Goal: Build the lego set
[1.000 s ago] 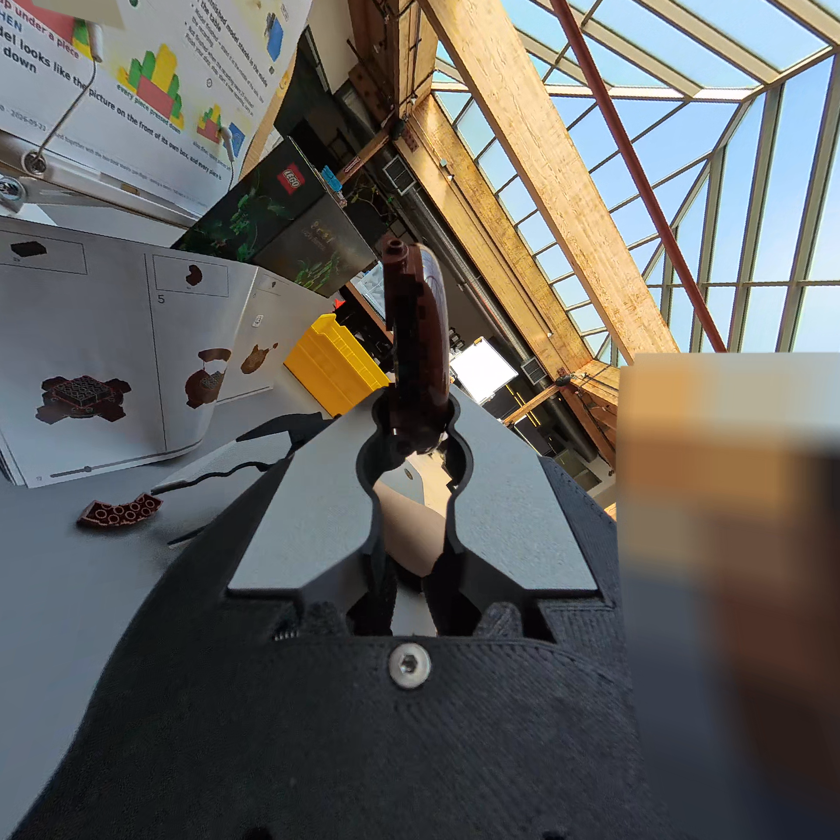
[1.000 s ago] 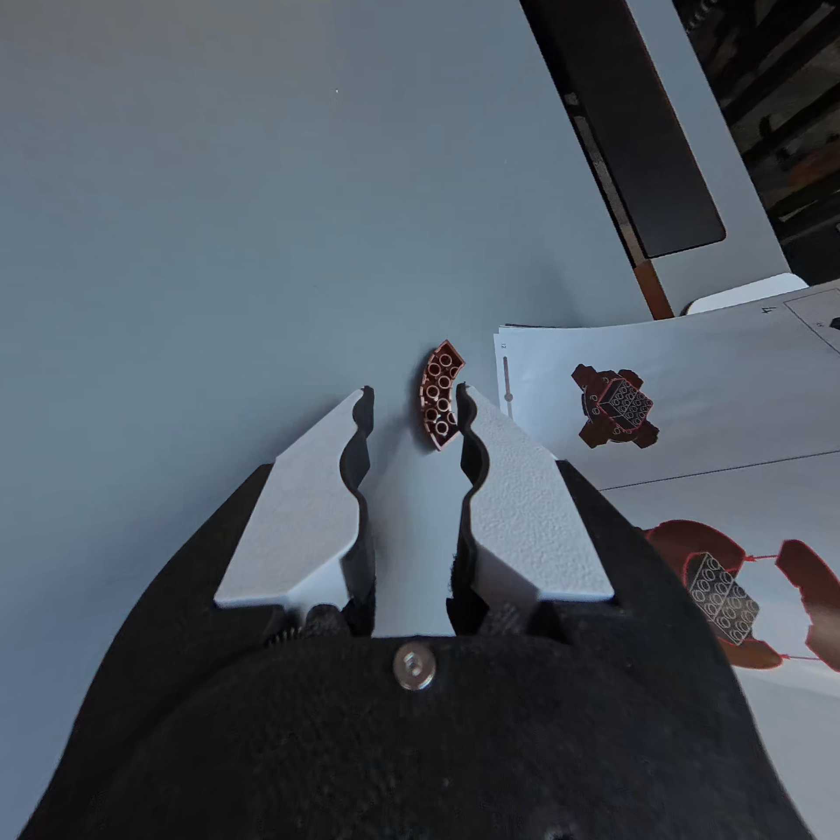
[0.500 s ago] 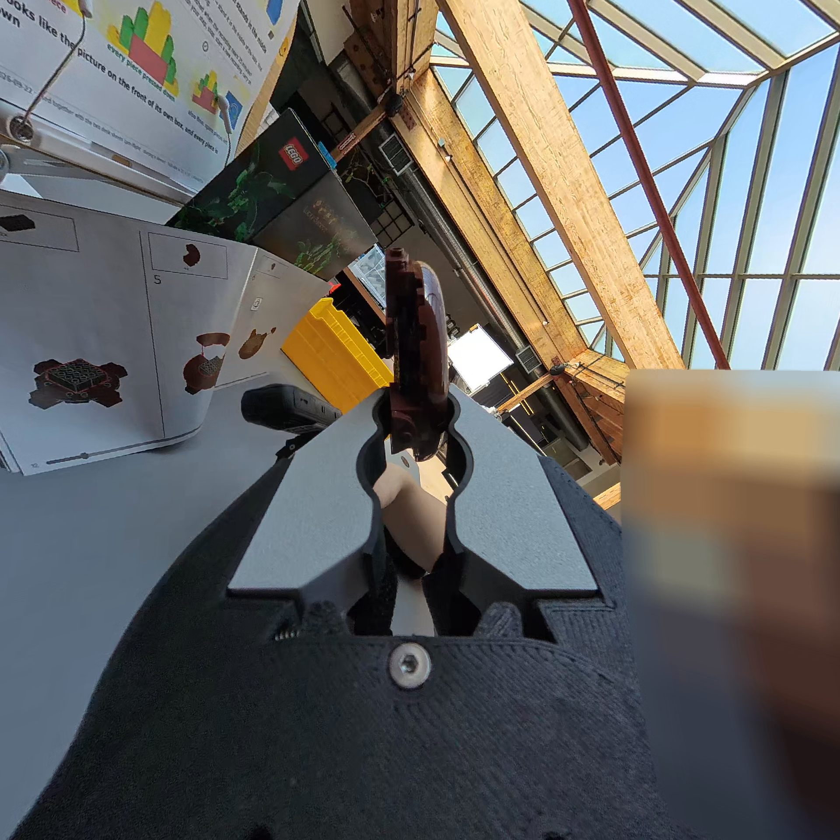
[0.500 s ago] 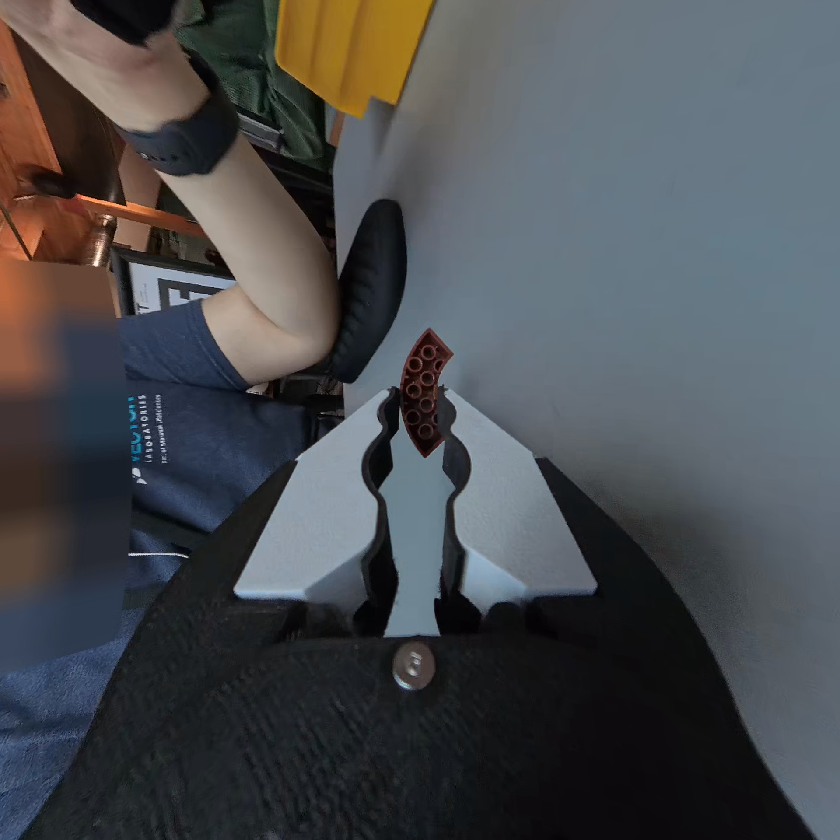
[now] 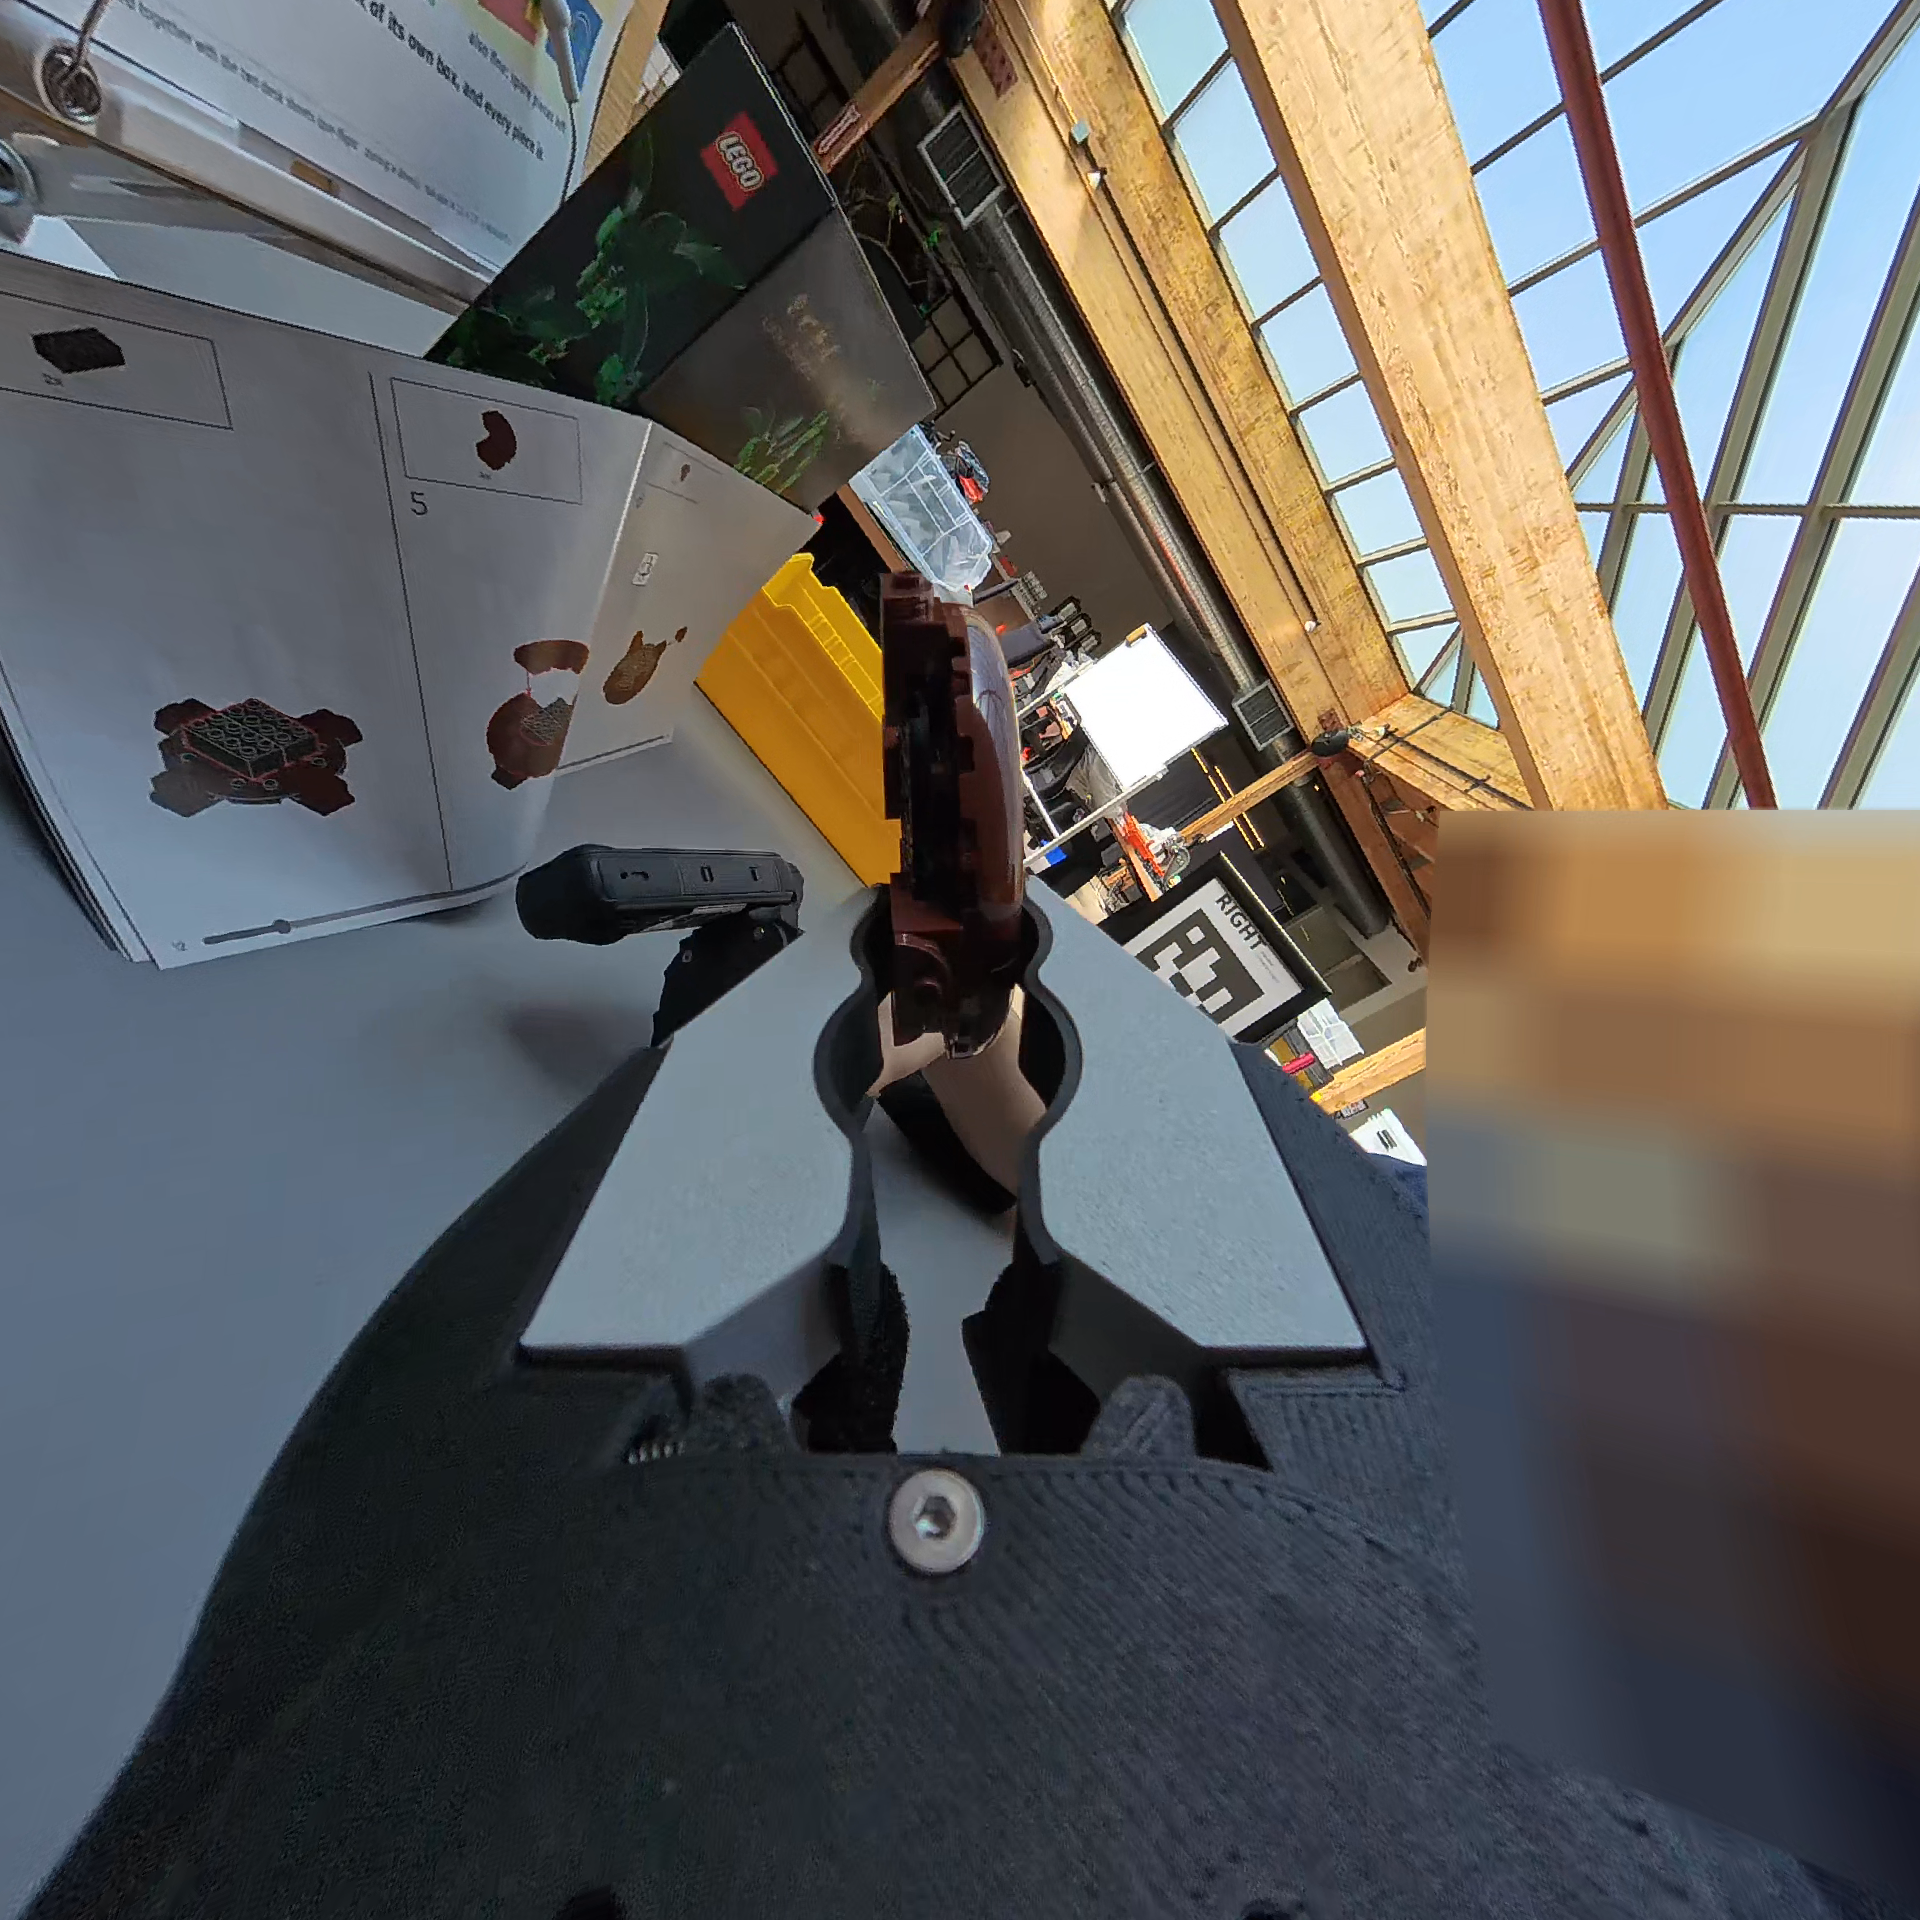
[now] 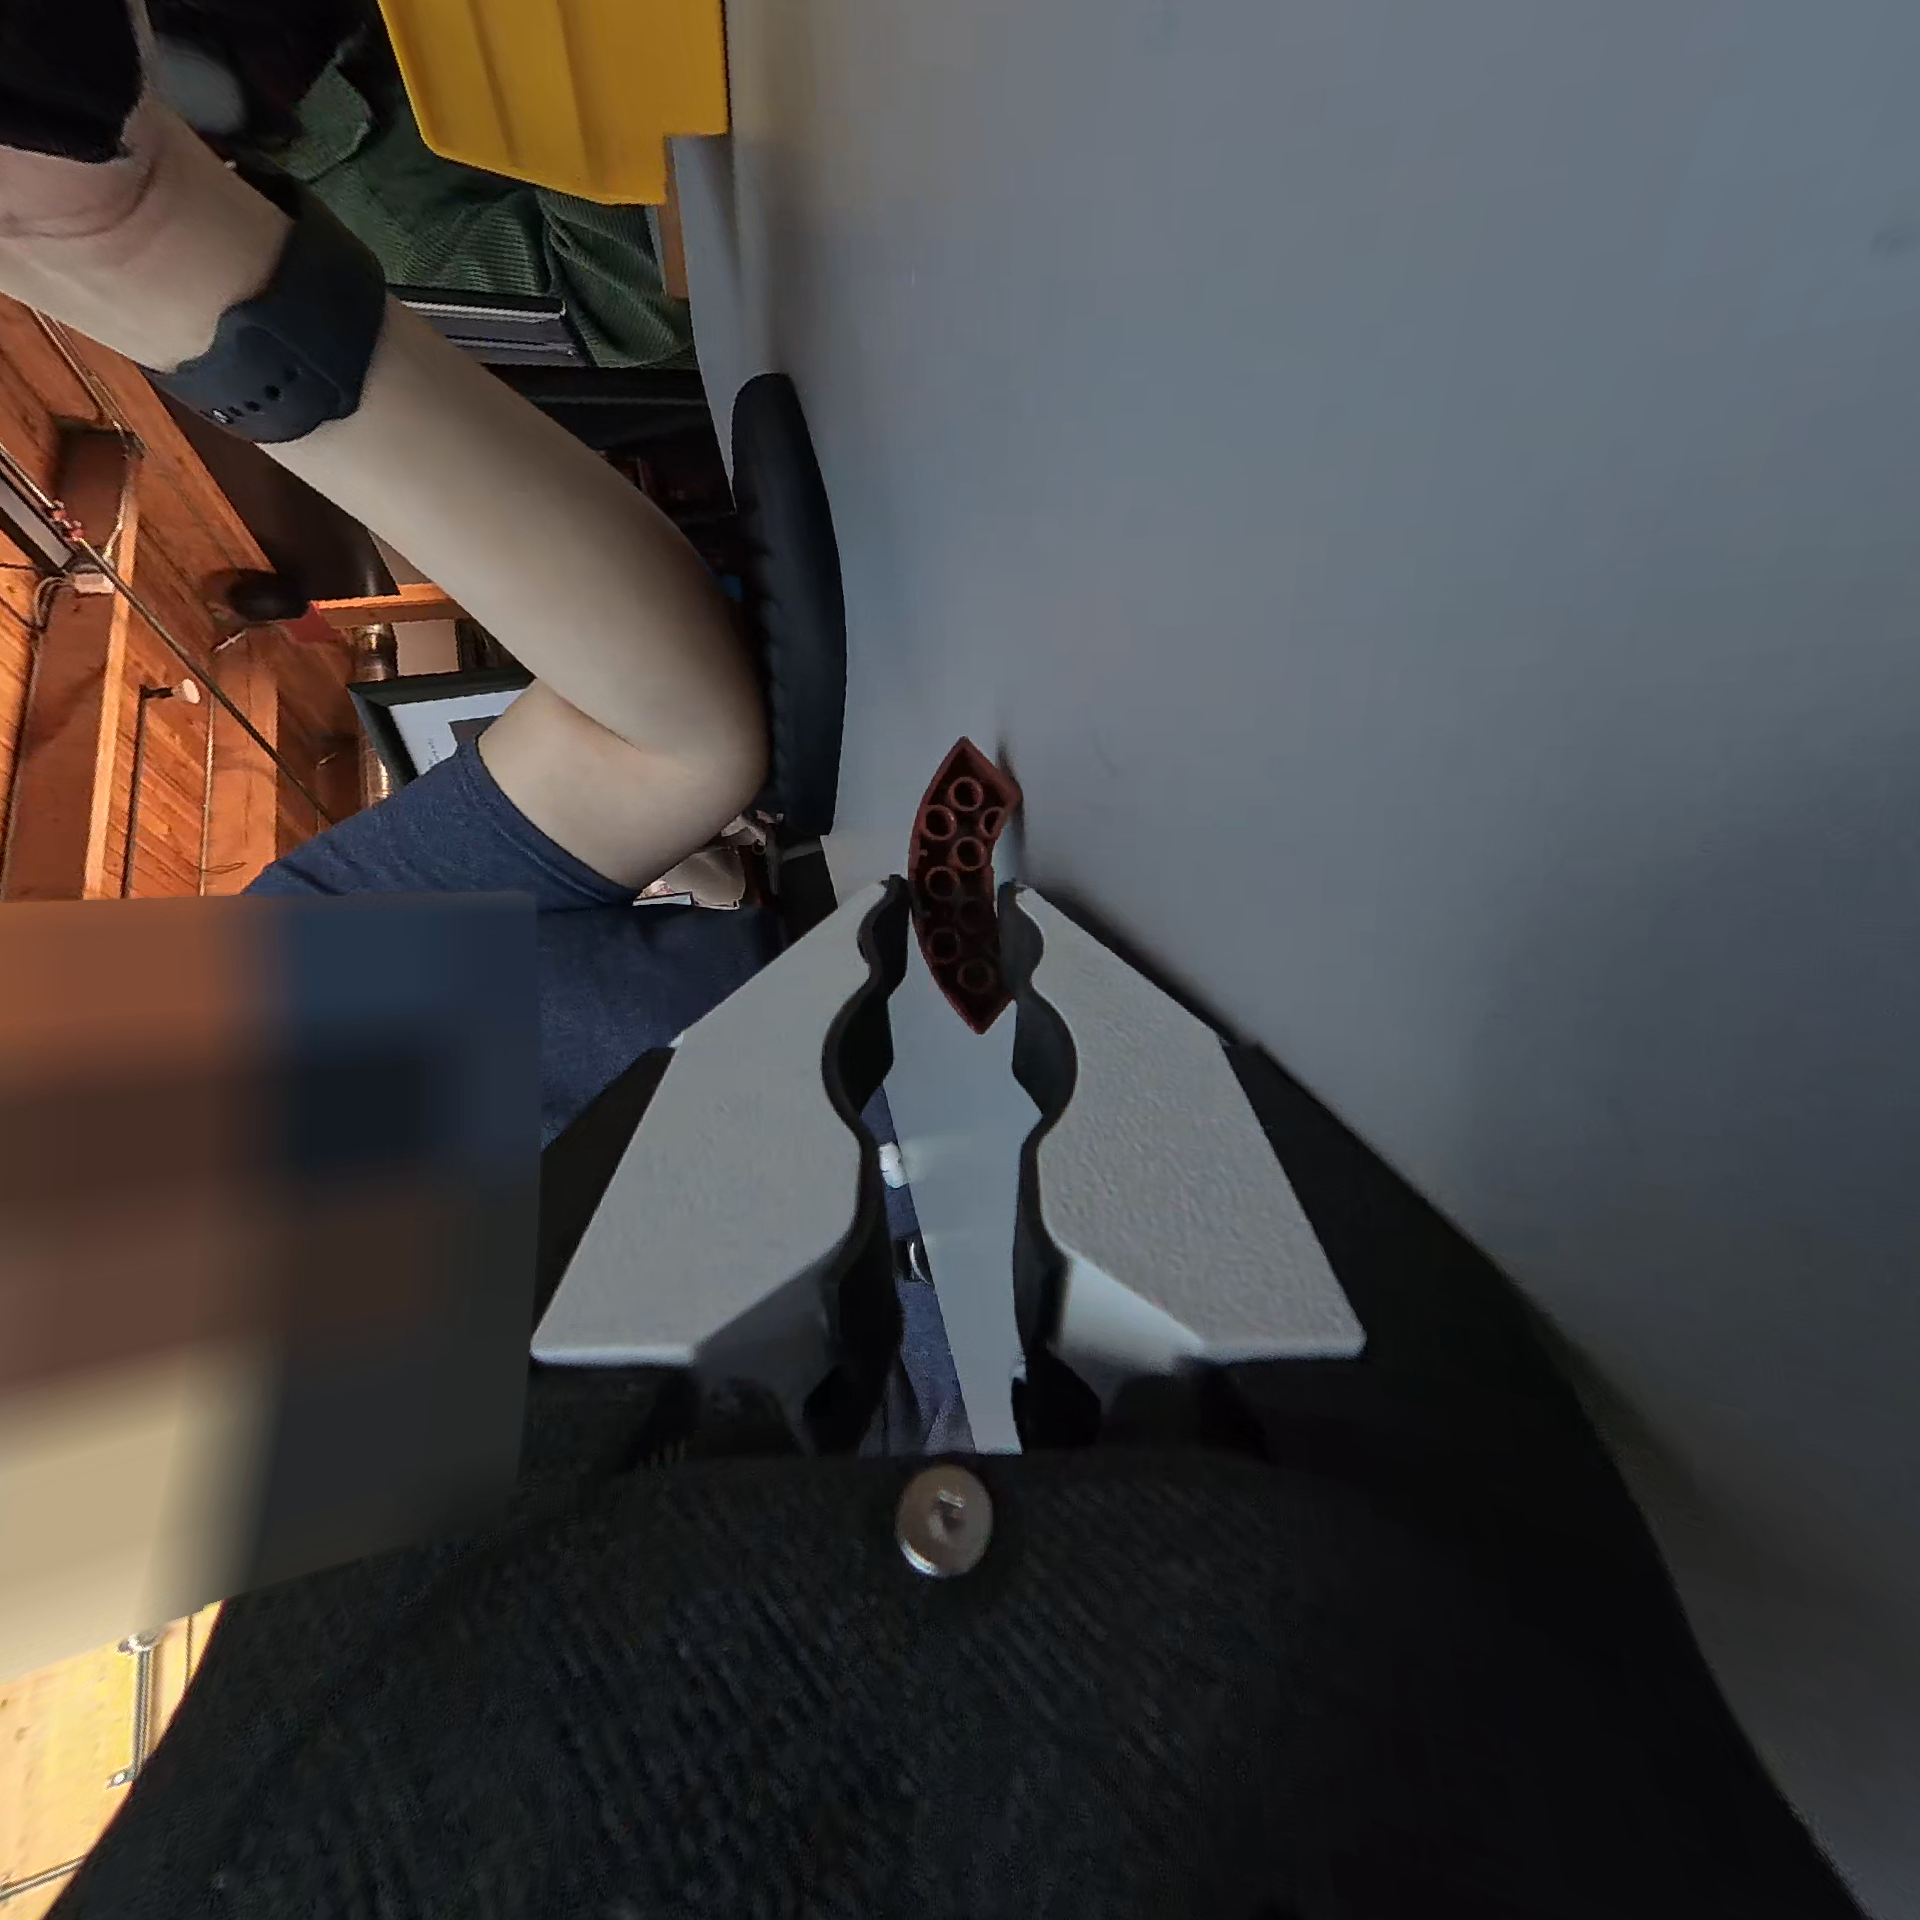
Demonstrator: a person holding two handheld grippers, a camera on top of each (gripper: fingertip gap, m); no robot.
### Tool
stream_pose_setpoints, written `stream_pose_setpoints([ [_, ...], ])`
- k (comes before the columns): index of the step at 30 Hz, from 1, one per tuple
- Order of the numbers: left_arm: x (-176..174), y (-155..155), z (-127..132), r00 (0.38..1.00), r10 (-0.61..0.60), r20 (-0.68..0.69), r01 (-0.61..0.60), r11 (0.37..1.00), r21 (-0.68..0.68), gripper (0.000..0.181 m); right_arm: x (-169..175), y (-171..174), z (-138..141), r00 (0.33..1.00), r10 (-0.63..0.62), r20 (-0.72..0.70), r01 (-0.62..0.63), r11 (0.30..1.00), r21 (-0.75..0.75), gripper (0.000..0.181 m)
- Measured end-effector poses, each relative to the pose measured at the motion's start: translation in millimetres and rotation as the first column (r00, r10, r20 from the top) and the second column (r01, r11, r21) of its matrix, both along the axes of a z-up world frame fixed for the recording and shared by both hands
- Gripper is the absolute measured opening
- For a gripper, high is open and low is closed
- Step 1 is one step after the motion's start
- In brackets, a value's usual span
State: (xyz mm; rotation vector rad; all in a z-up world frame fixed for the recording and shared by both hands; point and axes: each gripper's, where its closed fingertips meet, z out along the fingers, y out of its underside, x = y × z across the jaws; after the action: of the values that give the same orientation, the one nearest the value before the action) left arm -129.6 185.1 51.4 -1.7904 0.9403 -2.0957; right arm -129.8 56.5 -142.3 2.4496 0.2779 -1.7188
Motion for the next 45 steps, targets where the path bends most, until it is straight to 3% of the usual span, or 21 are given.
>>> stream_pose_setpoints([
  [7, 5.0, -6.6, -1.4, 1.0, -0.025, -0.01, 0.025, 1.0, 0.016, 0.019, 15.4, 23.6, -6.3, 0.99, -0.063, 0.127, 0.041, 0.984, 0.172, 0.014],
  [11, 6.8, -7.6, -2.3, 0.999, -0.03, -0.011, 0.03, 0.999, 0.012, 0.019, 20.4, 30.4, -6.4, 0.972, -0.006, 0.234, -0.081, 0.929, 0.361, 0.016],
  [13, 6.1, -7.8, -1.6, 0.999, -0.031, -0.01, 0.031, 0.999, 0.015, 0.019, 22.4, 38.1, -3.2, 0.939, 0.02, 0.342, -0.217, 0.808, 0.547, 0.019],
  [15, 4.6, -6.6, -0.1, 1.0, -0.023, -0.007, 0.023, 0.999, 0.022, 0.018, 18.0, 44.9, 8.2, 0.908, -0.001, 0.418, -0.331, 0.609, 0.72, 0.022],
  [17, 2.0, -4.9, 1.9, 1.0, -0.014, -0.002, 0.014, 1.0, 0.028, 0.019, 8.1, 41.9, 16.5, 0.887, -0.02, 0.462, -0.407, 0.439, 0.801, 0.038],
  [18, 0.7, -3.6, 3.0, 1.0, -0.007, 0.002, 0.007, 1.0, 0.029, 0.018, 6.4, 39.5, 14.0, 0.863, -0.028, 0.505, -0.452, 0.402, 0.796, 0.044],
  [21, -2.2, 0.1, 5.0, 1.0, 0.01, 0.008, -0.01, 1.0, 0.029, 0.018, 3.7, 30.5, 1.3, 0.787, 0.003, 0.616, -0.566, 0.399, 0.721, 0.043],
  [23, -2.8, 0.6, 4.8, 1.0, 0.014, 0.005, -0.014, 0.999, 0.033, 0.018, 2.2, 27.4, -1.7, 0.758, 0.016, 0.652, -0.601, 0.403, 0.69, 0.028],
  [26, -2.4, -0.5, 4.9, 1.0, 0.015, -0.001, -0.015, 0.999, 0.043, 0.018, 11.7, 26.4, -7.0, 0.686, 0.004, 0.727, -0.664, 0.413, 0.624, 0.026],
  [34, 7.3, 7.0, -8.2, 0.997, 0.065, -0.033, -0.063, 0.997, 0.05, 0.018, 19.8, 30.1, -5.4, 0.684, -0.019, 0.729, -0.646, 0.45, 0.617, 0.014],
  [36, 11.9, 13.8, -19.3, 0.992, 0.114, -0.047, -0.114, 0.994, 0.006, 0.018, 27.8, 34.8, 12.1, 0.72, -0.073, 0.69, -0.584, 0.474, 0.659, 0.014],
  [39, 18.1, 16.0, -48.6, 0.975, 0.204, -0.087, -0.212, 0.973, -0.096, 0.019, 56.8, 49.4, 51.5, 0.778, -0.257, 0.574, -0.381, 0.535, 0.755, 0.014],
  [42, 22.9, -5.4, -81.7, 0.965, 0.231, -0.125, -0.252, 0.948, -0.196, 0.019, 91.0, 56.2, 80.6, 0.776, -0.45, 0.443, -0.141, 0.561, 0.816, 0.014],
  [45, 22.5, -27.6, -118.8, 0.945, 0.278, -0.171, -0.316, 0.911, -0.265, 0.019, 90.3, 50.4, 91.4, 0.789, -0.532, 0.308, 0.065, 0.57, 0.819, 0.014],
])
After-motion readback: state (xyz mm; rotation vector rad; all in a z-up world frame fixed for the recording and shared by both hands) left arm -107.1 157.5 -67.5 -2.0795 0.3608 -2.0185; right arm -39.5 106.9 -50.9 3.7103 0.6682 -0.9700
